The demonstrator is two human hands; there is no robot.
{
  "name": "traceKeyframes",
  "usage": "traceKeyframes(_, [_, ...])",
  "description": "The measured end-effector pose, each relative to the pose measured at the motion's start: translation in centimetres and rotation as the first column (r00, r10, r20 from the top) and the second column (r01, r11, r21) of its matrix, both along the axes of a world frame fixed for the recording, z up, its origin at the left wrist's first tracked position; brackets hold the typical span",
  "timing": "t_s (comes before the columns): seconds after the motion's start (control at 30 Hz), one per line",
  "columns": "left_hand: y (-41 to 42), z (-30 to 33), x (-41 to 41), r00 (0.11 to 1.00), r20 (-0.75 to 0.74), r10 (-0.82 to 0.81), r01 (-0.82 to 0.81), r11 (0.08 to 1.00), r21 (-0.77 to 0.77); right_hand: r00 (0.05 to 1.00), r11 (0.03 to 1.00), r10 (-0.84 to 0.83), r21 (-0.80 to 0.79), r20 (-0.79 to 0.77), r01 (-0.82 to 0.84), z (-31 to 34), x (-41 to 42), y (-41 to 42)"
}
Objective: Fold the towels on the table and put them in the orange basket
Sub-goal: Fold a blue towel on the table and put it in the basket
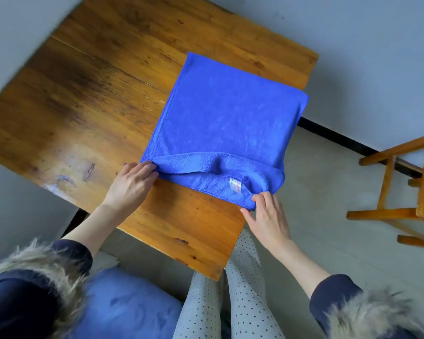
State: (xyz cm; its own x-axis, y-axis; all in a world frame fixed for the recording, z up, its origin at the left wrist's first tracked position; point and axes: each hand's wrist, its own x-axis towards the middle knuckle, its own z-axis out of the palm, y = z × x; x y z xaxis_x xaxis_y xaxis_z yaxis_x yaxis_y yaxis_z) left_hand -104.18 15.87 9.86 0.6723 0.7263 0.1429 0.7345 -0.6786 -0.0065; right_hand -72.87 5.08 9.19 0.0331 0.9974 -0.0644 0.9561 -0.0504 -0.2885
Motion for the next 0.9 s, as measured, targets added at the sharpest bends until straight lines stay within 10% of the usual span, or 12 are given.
traceKeyframes(0.53, [-0.1, 1.0, 2.9, 0.926, 0.054, 0.373, -0.355, 0.911, -0.21, 0.923, 0.985, 0.169, -0.02, 0.345, -0.173, 0.9, 0.2, 1.6])
traceKeyframes(0.9, [4.0, 12.4, 4.8, 0.873, 0.334, 0.355, -0.272, 0.923, -0.271, 0.955, 0.966, -0.145, 0.171, -0.258, 0.193, 11.5, 6.7, 6.2])
